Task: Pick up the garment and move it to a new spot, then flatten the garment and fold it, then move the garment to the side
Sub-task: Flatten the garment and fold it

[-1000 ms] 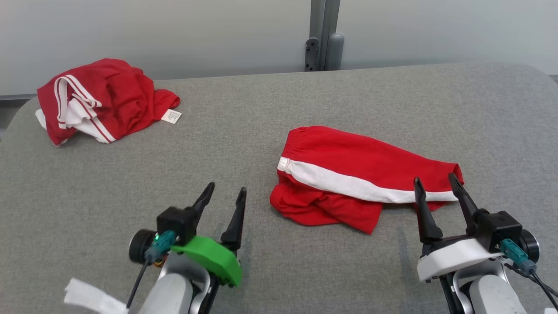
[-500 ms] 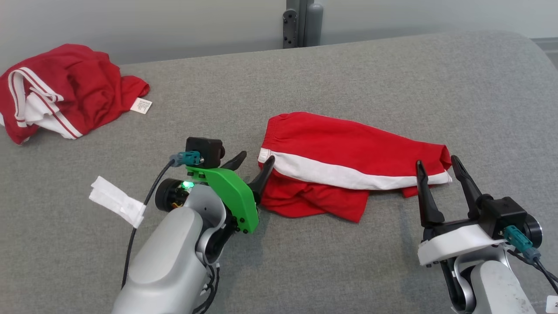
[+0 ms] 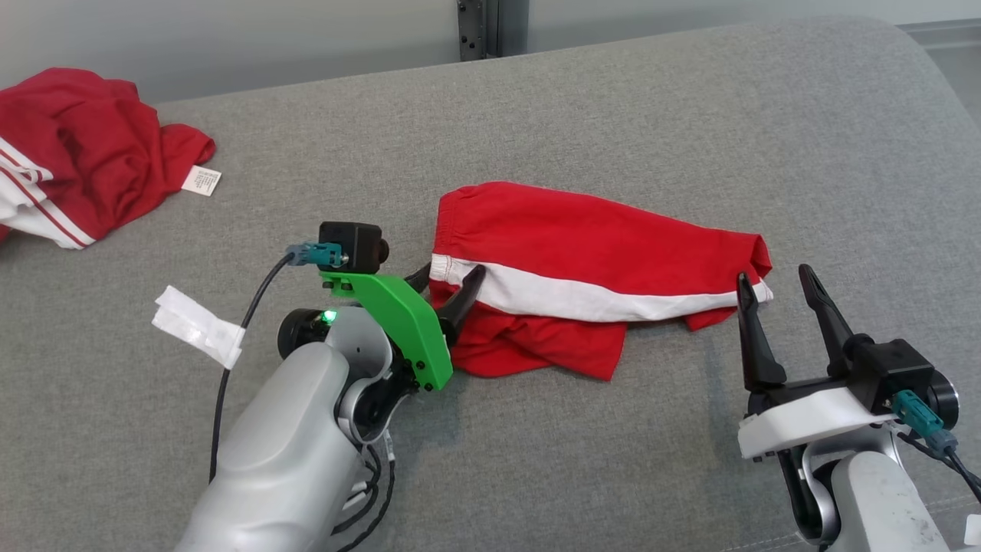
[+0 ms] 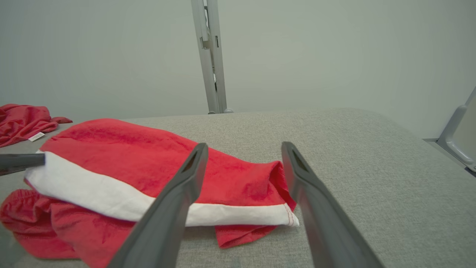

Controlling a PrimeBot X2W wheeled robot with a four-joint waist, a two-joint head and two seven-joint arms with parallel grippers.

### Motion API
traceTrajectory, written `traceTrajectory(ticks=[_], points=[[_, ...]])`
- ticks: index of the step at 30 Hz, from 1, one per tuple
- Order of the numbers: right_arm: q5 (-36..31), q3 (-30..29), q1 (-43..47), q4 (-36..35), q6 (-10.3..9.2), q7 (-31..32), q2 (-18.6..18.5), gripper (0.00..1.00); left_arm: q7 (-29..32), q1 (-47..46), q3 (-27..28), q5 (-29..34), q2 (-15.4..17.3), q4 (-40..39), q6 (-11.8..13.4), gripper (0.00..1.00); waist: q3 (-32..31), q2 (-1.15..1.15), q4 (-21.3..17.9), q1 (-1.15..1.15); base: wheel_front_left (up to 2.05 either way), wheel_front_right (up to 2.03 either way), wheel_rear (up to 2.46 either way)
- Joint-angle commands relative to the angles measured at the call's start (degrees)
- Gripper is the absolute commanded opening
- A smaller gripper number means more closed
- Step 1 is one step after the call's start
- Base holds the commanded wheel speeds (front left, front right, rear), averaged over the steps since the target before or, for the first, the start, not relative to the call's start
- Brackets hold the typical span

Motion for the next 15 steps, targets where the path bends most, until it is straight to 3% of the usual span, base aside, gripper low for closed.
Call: traceTrajectory(ticks=[1,15], points=[[-0.13,-0.26,-0.67,-0.23,0.01,-0.19,-0.13,1.00,0.15,-1.01,-0.70,-1.52,0.66,-0.83,-0.16,1.00,0.07,0.00,0.03,0.00,0.00,0.00,0.00],[-0.24,-0.39,-0.40,-0.09,0.01,-0.18,-0.12,1.00,-1.65,-0.92,-6.74,-8.08,3.42,-5.95,-0.16,1.00,-0.16,0.00,0.61,0.00,0.00,0.00,0.00]])
